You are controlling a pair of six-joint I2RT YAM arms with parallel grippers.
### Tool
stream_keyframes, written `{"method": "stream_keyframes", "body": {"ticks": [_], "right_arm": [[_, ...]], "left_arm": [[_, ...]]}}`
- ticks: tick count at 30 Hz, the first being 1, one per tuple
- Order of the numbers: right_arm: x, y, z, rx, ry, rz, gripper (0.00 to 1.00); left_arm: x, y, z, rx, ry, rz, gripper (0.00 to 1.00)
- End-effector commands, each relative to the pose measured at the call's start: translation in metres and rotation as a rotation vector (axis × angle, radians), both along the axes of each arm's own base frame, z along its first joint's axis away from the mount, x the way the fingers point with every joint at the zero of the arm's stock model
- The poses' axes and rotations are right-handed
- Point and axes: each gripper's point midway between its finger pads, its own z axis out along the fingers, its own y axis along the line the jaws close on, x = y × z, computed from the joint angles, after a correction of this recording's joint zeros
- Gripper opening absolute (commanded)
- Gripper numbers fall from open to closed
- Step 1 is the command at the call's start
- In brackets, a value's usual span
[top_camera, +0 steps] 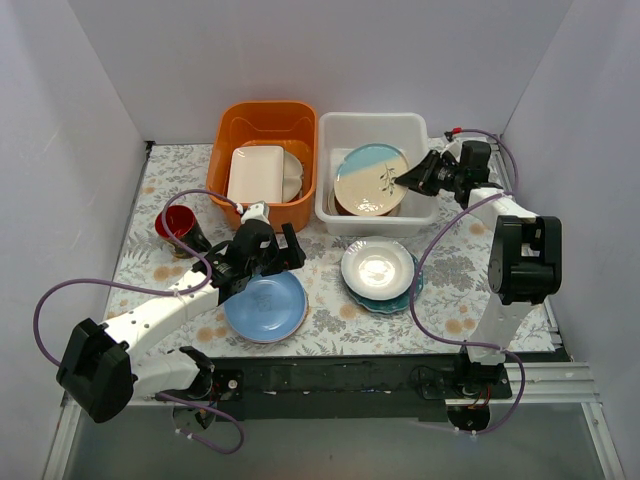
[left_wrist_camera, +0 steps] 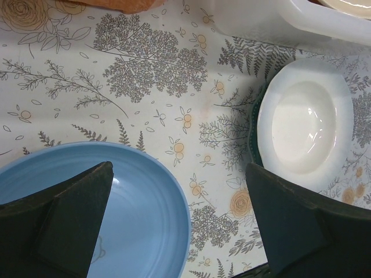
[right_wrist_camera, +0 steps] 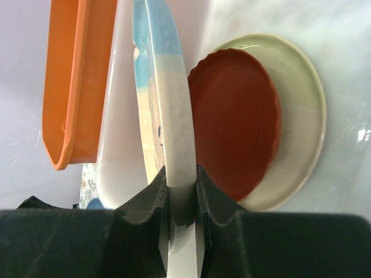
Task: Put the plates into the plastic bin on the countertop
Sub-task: Place the plate in the plastic bin.
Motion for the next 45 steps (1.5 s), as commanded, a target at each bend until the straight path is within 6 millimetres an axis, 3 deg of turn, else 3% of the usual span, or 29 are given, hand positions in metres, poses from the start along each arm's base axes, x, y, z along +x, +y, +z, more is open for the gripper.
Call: {"method": "stream_keyframes", "body": {"ticks": [1,23,28,35,39,45], "right_arm": [[0.012,-0.007,0.038,0.033,-0.124,0.017,0.01],[0.001,-0.010,-0.006,-0.010,0.009,0.030,0.08],[-0.001,-0.011,-0.014,-0.026,0.024,0.034,0.16],[-0.006,-0.019,-0.018,-0.085,0.040,0.007,0.37],[-0.007,-0.027,-0.022,-0.147,0.064,-0.016,0.42],[-0.009,-0.033,-0.015,-0.195,0.035,-0.040,0.55]], "left_arm": [[0.004,-0.001,0.010,0.013,-0.023,-0.005,0.98],[0.003,-0.003,0.010,0.005,-0.015,-0.007,0.98],[0.003,-0.003,0.010,0.002,-0.014,-0.006,0.98],[0.003,-0.004,0.013,-0.007,-0.022,-0.006,0.98],[0.003,-0.005,0.013,-0.010,-0.022,-0.010,0.98],[0.002,-0.005,0.011,-0.009,-0.016,-0.013,0.98]]}}
